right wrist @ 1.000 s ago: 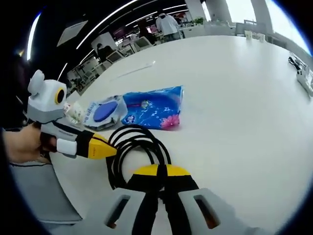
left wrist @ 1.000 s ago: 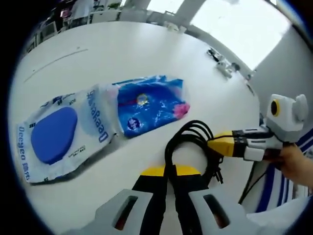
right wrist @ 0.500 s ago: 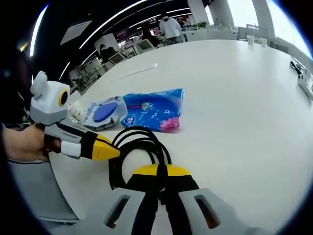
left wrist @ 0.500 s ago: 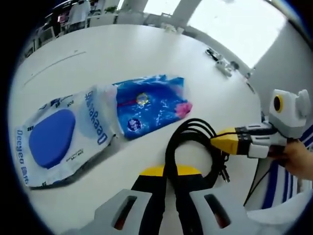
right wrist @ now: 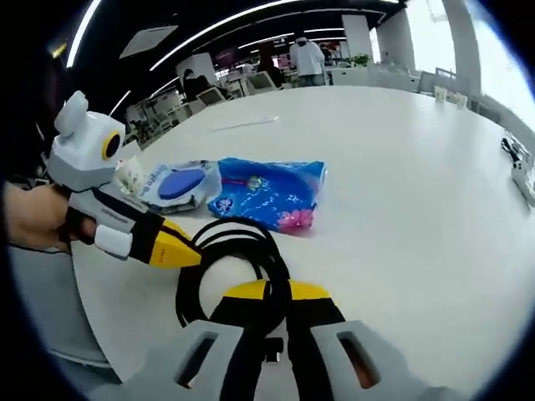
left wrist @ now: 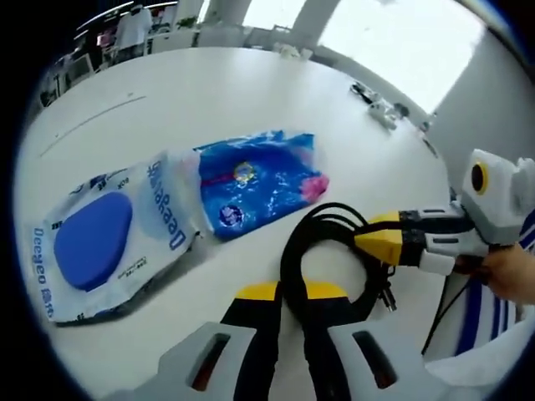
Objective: Arrange the tabletop items into an orderly group along one side of the table until the central work area is clear of visible clutter.
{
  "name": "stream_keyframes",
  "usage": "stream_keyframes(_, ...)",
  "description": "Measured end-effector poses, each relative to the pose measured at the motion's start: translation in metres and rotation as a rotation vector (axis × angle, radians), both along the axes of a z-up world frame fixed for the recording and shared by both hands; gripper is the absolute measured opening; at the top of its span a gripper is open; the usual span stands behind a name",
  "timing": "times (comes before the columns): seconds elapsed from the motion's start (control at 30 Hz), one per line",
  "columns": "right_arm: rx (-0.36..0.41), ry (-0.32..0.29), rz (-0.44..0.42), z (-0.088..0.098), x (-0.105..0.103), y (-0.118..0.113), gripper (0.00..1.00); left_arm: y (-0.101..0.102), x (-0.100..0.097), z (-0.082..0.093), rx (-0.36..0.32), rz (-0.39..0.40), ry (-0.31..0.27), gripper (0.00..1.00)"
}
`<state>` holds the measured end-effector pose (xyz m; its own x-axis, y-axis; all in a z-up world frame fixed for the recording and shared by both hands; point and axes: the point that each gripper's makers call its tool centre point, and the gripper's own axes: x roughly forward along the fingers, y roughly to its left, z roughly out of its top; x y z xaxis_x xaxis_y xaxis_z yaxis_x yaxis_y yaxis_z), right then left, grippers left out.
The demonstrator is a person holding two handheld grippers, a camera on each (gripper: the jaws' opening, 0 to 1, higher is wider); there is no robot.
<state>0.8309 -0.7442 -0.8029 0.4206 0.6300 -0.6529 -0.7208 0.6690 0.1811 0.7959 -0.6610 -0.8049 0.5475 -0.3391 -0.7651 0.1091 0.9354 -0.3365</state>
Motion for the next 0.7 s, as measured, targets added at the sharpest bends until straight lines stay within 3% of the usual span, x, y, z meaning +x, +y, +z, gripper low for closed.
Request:
stream_keyframes(0.07,0.015,-0.002,0.000,0.001,0.001,0.001,0.14,0.005,0.000,0.000,0.027,0.021,-0.009,0.14)
stream_keyframes(0.17,0.008,-0.031,0.016,0.002,0.002,0.001,0.34,0.011,0.000,0.003,0.053,0.047,-0.035,0.31)
stream_keyframes(0.23,0.024,-0.043,0.011,0.005,0.003,0.000,0.37,0.012,0.000,0.008,0.053,0.047,-0.056,0.36)
stream_keyframes(0.27,0.072,-0.041,-0.006,0.010,0.004,0.003,0.39,0.014,0.001,0.010,0.054,0.051,-0.065,0.40)
stream_keyframes(0.37,0.152,-0.003,-0.029,0.020,0.002,0.008,0.56,0.016,0.002,0.018,0.062,0.055,-0.103,0.59)
stream_keyframes(0.47,0.117,-0.055,0.010,0.025,0.005,0.003,0.63,0.013,-0.006,0.022,0.084,0.026,-0.098,0.76)
stream_keyframes(0.57,0.137,-0.056,0.000,0.028,0.010,-0.002,0.73,0.012,-0.010,0.031,0.100,0.011,-0.125,0.82)
stream_keyframes(0.7,0.133,-0.060,-0.005,0.030,0.011,-0.005,0.73,0.014,-0.009,0.037,0.096,0.018,-0.139,0.82)
